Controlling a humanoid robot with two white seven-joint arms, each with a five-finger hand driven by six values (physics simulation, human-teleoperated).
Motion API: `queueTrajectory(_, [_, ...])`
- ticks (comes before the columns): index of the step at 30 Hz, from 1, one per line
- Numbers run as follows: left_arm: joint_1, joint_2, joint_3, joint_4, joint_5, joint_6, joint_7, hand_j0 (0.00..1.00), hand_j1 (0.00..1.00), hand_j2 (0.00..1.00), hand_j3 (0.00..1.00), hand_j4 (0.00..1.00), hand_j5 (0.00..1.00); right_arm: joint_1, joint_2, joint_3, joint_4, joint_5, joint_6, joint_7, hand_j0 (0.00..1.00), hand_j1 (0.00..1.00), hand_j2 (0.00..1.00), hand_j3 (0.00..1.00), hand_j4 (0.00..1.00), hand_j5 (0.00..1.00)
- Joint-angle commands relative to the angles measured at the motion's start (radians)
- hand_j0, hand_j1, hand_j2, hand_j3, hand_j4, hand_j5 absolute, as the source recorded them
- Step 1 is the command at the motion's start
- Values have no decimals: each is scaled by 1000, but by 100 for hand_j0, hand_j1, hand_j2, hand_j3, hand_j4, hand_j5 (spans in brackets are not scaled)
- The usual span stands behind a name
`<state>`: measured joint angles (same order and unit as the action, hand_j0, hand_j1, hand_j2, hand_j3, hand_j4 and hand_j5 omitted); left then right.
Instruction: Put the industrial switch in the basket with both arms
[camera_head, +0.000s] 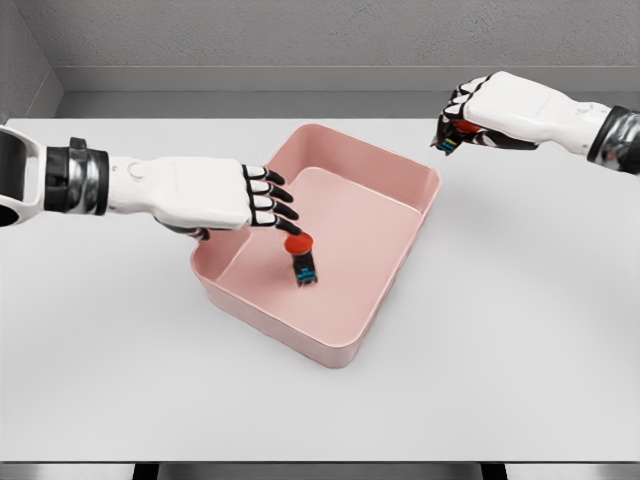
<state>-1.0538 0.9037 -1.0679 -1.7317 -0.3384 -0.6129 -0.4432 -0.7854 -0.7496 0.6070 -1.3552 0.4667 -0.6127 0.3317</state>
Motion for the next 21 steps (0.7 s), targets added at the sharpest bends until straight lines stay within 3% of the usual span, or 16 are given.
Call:
queueTrajectory(1, [0, 44, 45, 1, 126, 2, 5, 100, 100, 100, 100, 100, 100, 0, 4, 4, -12, -6, 2, -2, 44, 44, 44, 44, 44, 44])
queueTrajectory(4, [8, 178, 46, 26, 242, 2, 72, 100, 100, 100, 100, 100, 100, 0, 7, 4, -55, -6, 2, -3, 44, 44, 44, 44, 44, 44])
queueTrajectory(5, [14, 205, 46, 67, 274, 2, 107, 100, 100, 100, 100, 100, 100, 0, 10, 5, -62, -6, 2, -3, 44, 44, 44, 44, 44, 44])
queueTrajectory(8, [78, 215, 46, 248, 321, 2, 182, 100, 100, 100, 100, 100, 100, 0, 35, 7, -78, -6, 2, -3, 44, 44, 44, 44, 44, 44])
queueTrajectory(10, [123, 218, 42, 299, 389, 2, 196, 100, 100, 100, 100, 100, 100, 0, 35, 14, -84, -6, 2, -3, 44, 44, 44, 44, 44, 44])
queueTrajectory(13, [213, 216, 16, 300, 446, 2, 196, 100, 100, 100, 100, 100, 100, 0, 35, 22, -99, -6, 2, -3, 44, 44, 44, 44, 44, 44])
queueTrajectory(15, [224, 215, 8, 314, 440, 2, 195, 100, 100, 100, 100, 100, 100, 0, 35, 33, -107, -6, 2, -3, 44, 44, 44, 44, 44, 44])
queueTrajectory(17, [225, 213, -56, 314, 435, 2, 195, 100, 100, 100, 100, 100, 100, 0, 35, 34, -107, -6, 2, -3, 44, 44, 44, 44, 44, 44])
queueTrajectory(21, [225, 215, -66, 316, 437, 2, 195, 100, 100, 100, 100, 100, 100, 0, 50, 68, -111, -5, 2, -3, 44, 44, 44, 44, 44, 44])
